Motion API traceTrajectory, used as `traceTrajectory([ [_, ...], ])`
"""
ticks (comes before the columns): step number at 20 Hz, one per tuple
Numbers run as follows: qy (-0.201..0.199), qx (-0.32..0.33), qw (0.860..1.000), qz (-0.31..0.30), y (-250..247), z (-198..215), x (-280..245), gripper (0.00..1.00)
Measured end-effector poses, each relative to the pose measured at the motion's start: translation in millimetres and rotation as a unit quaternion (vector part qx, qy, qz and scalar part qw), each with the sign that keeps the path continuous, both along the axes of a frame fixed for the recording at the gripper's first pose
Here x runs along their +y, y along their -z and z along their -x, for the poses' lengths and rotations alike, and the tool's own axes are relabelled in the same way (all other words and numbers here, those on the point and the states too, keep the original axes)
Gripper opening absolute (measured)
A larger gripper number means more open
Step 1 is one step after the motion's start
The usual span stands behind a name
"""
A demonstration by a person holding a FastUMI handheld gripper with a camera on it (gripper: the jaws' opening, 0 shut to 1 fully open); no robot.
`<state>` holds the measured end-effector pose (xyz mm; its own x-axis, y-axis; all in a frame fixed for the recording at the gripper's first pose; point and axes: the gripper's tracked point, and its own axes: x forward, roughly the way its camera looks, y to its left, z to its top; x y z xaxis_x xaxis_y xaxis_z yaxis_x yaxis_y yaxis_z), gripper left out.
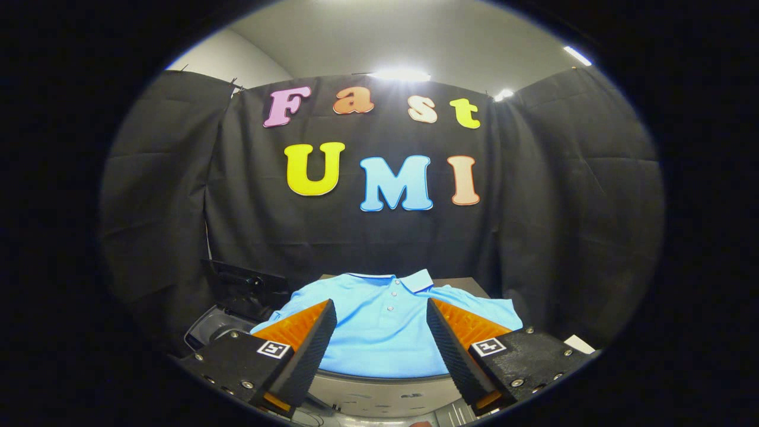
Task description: Put the clothes into the washing machine and then close the washing machine lid.
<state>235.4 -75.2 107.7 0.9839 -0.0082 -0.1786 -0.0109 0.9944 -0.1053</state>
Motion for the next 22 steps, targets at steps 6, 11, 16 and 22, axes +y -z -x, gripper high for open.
traceTrajectory([
  [6, -0.005, 0.06, 0.998, -0.001, 23, -55, -11, 0.96],
  [11, -0.002, 0.116, 0.993, -0.014, 50, -85, -18, 0.96],
  [16, 0.001, 0.157, 0.987, -0.029, 67, -118, -21, 0.96],
  [22, 0.007, 0.202, 0.979, -0.013, 87, -136, -21, 0.96],
])
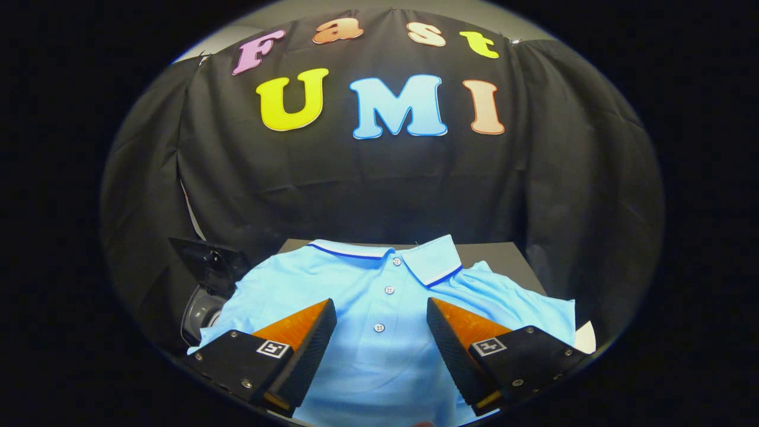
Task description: Put the clothes into the washing machine and then close the washing machine lid.
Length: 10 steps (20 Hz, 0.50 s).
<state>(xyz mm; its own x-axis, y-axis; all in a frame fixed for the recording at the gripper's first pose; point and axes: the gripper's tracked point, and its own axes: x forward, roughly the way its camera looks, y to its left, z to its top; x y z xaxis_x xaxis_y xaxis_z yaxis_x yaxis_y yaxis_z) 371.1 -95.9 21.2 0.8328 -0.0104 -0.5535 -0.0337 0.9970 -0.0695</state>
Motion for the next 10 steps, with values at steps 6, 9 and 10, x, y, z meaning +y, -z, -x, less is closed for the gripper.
traceTrajectory([
  [6, 0.003, 0.049, 0.999, -0.015, 23, 1, 0, 0.96],
  [9, 0.003, 0.057, 0.998, -0.017, 25, 3, 0, 0.96],
  [10, 0.001, 0.061, 0.998, -0.015, 25, 2, 0, 0.96],
])
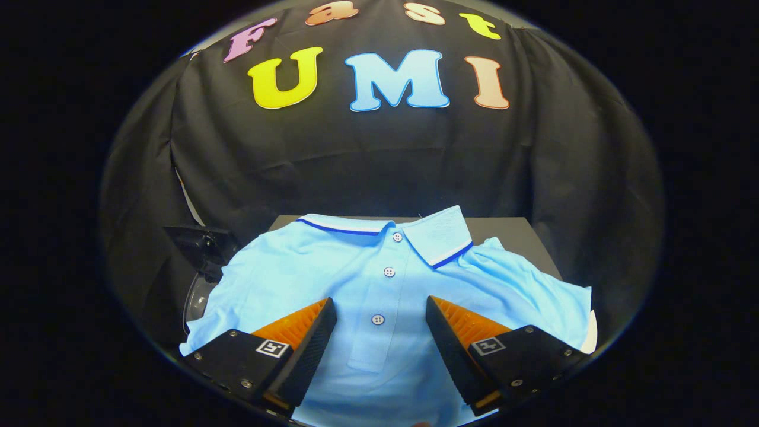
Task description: Put the clothes into the washing machine and then close the washing machine lid.
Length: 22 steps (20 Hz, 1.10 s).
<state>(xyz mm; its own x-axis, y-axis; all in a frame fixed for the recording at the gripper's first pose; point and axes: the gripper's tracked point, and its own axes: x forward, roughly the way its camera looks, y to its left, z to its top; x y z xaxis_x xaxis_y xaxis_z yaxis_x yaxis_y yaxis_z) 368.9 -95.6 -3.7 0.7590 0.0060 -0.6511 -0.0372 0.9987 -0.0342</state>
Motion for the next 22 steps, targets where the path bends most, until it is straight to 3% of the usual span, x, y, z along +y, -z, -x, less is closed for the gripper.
traceTrajectory([
  [5, -0.017, 0.008, 1.0, 0.014, 2, 2, 0, 0.95],
  [7, -0.021, 0.01, 1.0, 0.012, 2, 2, -1, 0.87],
  [11, -0.037, 0.003, 0.999, 0.006, 1, 5, 3, 0.53],
  [14, -0.051, -0.013, 0.999, -0.001, -1, 9, 9, 0.2],
  [19, -0.05, -0.022, 0.998, -0.035, -3, 9, 9, 0.01],
  [22, -0.052, -0.036, 0.996, -0.059, -7, 8, 9, 0.0],
])
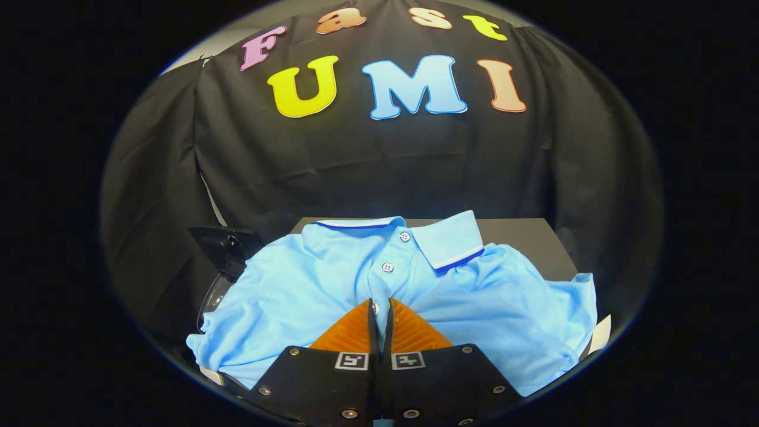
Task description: Put the clothes into the washing machine and then close the washing machine lid.
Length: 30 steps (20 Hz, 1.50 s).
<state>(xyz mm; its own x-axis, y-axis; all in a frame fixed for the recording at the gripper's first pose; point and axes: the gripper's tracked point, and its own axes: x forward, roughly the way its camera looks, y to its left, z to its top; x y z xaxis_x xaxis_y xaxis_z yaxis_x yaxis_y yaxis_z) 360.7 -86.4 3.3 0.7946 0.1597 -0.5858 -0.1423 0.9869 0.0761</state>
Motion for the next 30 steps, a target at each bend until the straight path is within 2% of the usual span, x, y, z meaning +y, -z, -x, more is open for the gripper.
traceTrajectory([
  [5, 0.006, -0.023, 0.998, -0.051, -19, 4, 9, 0.0],
  [17, -0.007, -0.091, 0.993, -0.071, -80, 25, 68, 0.0],
  [30, -0.059, -0.12, 0.988, -0.07, -107, 33, 173, 0.0],
])
